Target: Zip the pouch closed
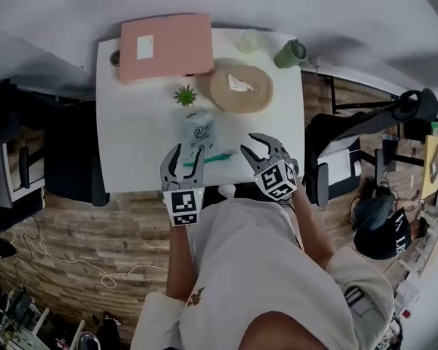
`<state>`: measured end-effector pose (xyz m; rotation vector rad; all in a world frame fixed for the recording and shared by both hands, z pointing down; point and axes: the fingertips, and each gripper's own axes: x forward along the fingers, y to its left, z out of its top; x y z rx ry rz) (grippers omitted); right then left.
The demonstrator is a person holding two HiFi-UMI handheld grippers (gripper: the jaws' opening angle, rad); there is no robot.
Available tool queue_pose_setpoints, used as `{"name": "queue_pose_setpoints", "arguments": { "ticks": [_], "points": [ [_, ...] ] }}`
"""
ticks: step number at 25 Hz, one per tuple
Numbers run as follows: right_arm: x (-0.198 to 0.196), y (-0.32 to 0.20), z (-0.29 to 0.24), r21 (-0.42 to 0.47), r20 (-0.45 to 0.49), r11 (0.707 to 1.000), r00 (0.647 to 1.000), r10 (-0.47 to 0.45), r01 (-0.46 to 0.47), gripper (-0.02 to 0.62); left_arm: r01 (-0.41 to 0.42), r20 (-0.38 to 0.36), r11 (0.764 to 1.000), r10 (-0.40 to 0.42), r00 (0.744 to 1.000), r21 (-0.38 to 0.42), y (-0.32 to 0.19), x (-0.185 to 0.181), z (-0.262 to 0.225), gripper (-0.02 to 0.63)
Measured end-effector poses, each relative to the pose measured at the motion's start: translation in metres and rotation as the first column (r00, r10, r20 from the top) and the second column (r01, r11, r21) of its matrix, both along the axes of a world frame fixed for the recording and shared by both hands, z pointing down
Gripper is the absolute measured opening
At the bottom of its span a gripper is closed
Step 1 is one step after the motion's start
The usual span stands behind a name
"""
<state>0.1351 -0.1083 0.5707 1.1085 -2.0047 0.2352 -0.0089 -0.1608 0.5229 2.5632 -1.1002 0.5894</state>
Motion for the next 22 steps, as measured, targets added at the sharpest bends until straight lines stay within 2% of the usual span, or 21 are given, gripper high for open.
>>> {"name": "queue_pose_setpoints", "arguments": {
  "ticks": [3,7,16,22],
  "points": [
    [-0.003,0.012,0.015,-0.039,0.010,0.993,0.994,-0.108,0.108,0.120,0.045,0.016,0.998,-0.044,0.999,-0.037,0.017,0.004,0.015,0.205],
    [-0.007,0.026,0.035,-0.084,0.027,0.966,0.970,-0.241,0.243,0.115,0.087,0.044,0.993,-0.084,0.995,-0.081,0.042,0.014,0.035,0.195],
    [-0.017,0.041,0.068,-0.131,0.047,0.885,0.895,-0.444,0.446,0.115,0.150,0.086,0.975,-0.137,0.987,-0.166,0.084,0.041,0.080,0.176],
    [-0.028,0.046,0.088,-0.160,0.046,0.816,0.830,-0.556,0.555,0.101,0.162,0.120,0.958,-0.136,0.983,-0.236,0.101,0.059,0.116,0.172]
  ]
}}
